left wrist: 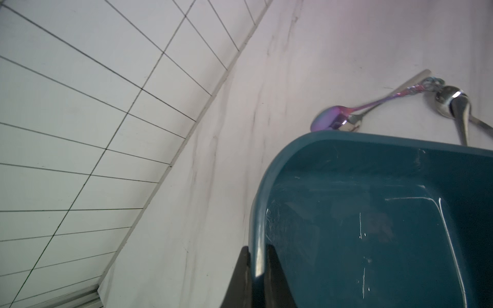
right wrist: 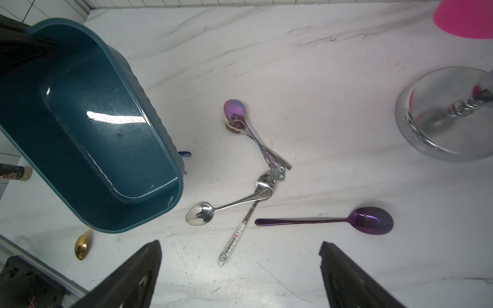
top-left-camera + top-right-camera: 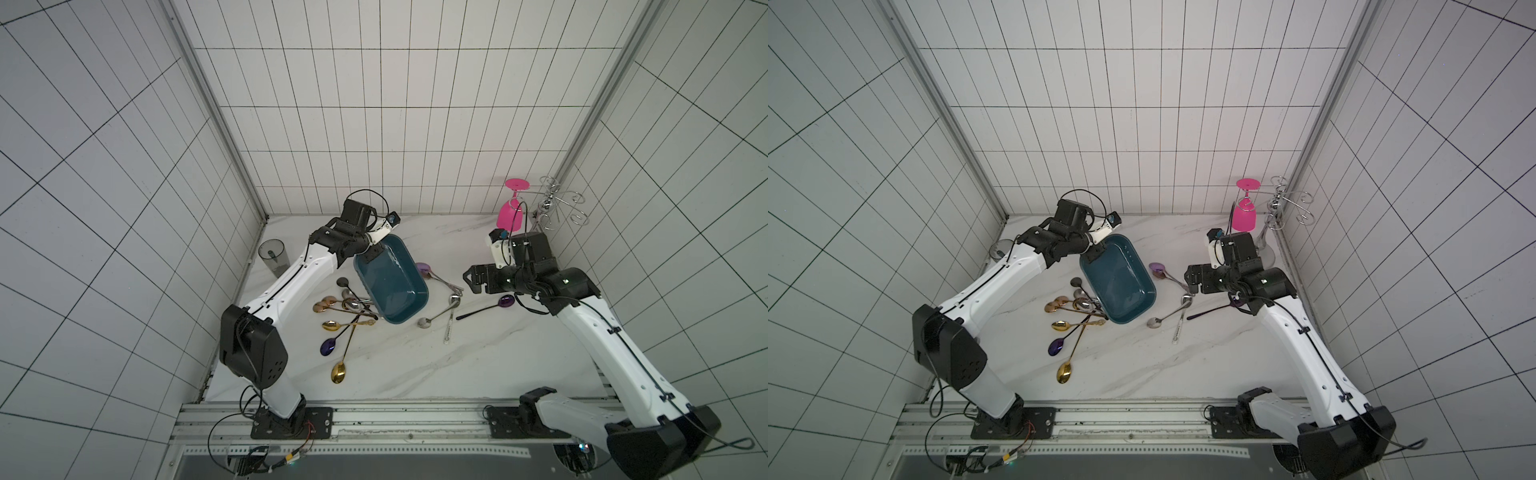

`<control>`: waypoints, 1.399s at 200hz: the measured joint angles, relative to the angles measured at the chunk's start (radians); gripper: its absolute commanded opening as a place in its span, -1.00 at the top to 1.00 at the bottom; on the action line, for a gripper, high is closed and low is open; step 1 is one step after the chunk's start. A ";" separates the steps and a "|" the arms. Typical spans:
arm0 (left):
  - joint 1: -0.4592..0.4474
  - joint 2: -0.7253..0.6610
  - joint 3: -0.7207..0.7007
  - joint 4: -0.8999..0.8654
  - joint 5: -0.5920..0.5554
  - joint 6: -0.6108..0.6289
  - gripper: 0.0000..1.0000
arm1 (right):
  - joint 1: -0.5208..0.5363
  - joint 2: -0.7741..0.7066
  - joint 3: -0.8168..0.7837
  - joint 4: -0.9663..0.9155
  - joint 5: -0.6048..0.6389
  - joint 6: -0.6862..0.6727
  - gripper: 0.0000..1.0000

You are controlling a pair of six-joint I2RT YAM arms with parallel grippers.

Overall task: Put the spoon into the storage box
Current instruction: Pick up the storage box at the center of the board.

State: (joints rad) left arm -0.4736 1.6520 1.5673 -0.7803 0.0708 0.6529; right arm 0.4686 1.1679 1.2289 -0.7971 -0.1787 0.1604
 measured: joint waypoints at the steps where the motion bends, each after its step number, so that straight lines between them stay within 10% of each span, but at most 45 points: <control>1: -0.001 0.000 0.000 -0.003 0.002 0.002 1.00 | 0.002 0.002 0.001 0.000 0.000 0.000 -0.91; 166: -0.055 -0.002 0.033 -0.219 0.267 0.028 1.00 | 0.343 0.190 -0.085 0.274 0.069 0.248 -0.26; 233: -0.055 -0.002 0.033 -0.204 0.265 -0.013 1.00 | 0.411 0.261 -0.092 0.280 0.105 0.324 0.99; 258: -0.056 -0.002 0.033 -0.212 0.259 -0.018 1.00 | 0.426 0.262 -0.092 0.267 0.113 0.321 1.00; 280: -0.057 -0.004 0.033 -0.215 0.255 -0.032 0.01 | 0.437 0.261 -0.092 0.254 0.114 0.330 1.00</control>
State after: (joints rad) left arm -0.5304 1.6482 1.6001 -0.9955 0.3260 0.6209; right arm 0.9054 1.4284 1.1370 -0.5434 -0.0643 0.4904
